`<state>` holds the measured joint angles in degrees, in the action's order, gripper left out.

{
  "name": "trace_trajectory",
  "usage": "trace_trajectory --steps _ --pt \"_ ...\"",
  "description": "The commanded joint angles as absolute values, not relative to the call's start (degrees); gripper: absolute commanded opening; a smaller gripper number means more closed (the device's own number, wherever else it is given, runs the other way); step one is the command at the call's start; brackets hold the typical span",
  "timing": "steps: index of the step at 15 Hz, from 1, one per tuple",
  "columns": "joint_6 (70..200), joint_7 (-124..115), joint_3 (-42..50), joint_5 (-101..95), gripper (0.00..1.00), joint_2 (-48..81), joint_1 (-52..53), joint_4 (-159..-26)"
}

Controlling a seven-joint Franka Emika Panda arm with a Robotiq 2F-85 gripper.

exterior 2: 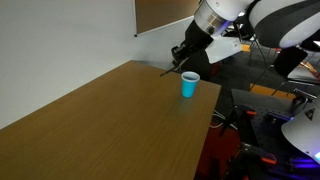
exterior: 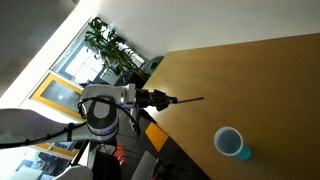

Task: Remove the pen from the cup and put it on the table

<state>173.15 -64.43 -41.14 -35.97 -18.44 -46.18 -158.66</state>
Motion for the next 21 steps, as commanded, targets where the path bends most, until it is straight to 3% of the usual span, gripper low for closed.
trace_trajectory --steps 1,9,18,19,20,21 --pt "173.4 -74.6 -53.6 -43.1 0.02 -21.7 -56.8 -158.2" --pt "174.3 -84.9 -79.6 -50.0 0.02 -24.5 -79.7 -155.5" --pt "180.5 -81.2 -104.3 -48.5 0.02 -28.0 -106.2 -150.5" --pt "181.5 -81.4 -106.6 -48.3 0.10 -29.1 -108.9 -149.7" --pt "181.5 -81.2 -108.5 -48.1 0.35 -29.7 -111.0 -149.0" --pt "183.8 -73.5 -109.1 -38.0 0.35 -32.6 -110.3 -149.9"
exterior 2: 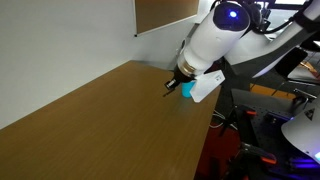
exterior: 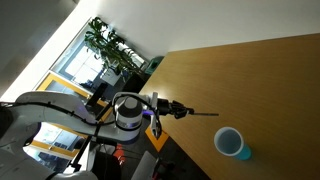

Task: Remove the pen from the cup and put it on the table

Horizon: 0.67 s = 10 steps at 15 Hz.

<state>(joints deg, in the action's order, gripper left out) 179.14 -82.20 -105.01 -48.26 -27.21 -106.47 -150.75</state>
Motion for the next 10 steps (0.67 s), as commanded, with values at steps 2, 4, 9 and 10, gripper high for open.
trace_trajectory --steps 2,4,9,10 --pt "184.6 -66.5 -112.5 -29.4 0.46 -33.9 -113.0 -149.3" --pt "184.5 -58.3 -115.0 -19.5 0.62 -34.6 -114.3 -149.0" --pt "183.4 -43.6 -115.5 -4.8 0.98 -31.5 -114.8 -148.7" --pt "183.4 -41.6 -115.4 -2.8 1.00 -30.7 -114.9 -148.7"
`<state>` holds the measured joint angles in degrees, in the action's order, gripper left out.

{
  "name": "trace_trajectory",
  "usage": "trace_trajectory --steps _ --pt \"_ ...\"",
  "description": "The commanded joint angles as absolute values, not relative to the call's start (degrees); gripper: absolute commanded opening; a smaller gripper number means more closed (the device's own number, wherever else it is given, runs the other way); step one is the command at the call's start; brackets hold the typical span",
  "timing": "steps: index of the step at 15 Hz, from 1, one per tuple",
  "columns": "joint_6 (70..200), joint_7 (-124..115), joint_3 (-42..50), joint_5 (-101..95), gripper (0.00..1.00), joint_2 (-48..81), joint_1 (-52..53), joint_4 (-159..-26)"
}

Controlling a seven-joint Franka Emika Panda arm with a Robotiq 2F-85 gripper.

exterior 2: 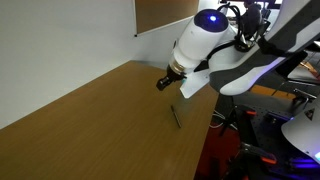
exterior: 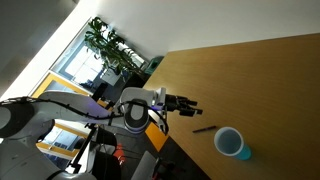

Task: Remove the pen from the cup and put it on the table

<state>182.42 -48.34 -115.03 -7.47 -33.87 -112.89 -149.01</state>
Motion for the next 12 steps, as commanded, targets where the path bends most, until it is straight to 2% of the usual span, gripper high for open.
trace_trajectory --steps 1,8,9,12 --pt "183.2 -39.7 -115.2 -0.9 1.00 -30.0 -115.1 -148.5" --pt "182.4 -28.9 -113.1 6.1 1.00 -22.8 -115.0 -149.0" --pt "182.2 -30.8 -113.7 8.4 1.00 -28.5 -113.4 -148.2" --pt "182.4 -31.7 -113.0 5.1 1.00 -25.5 -114.3 -148.3"
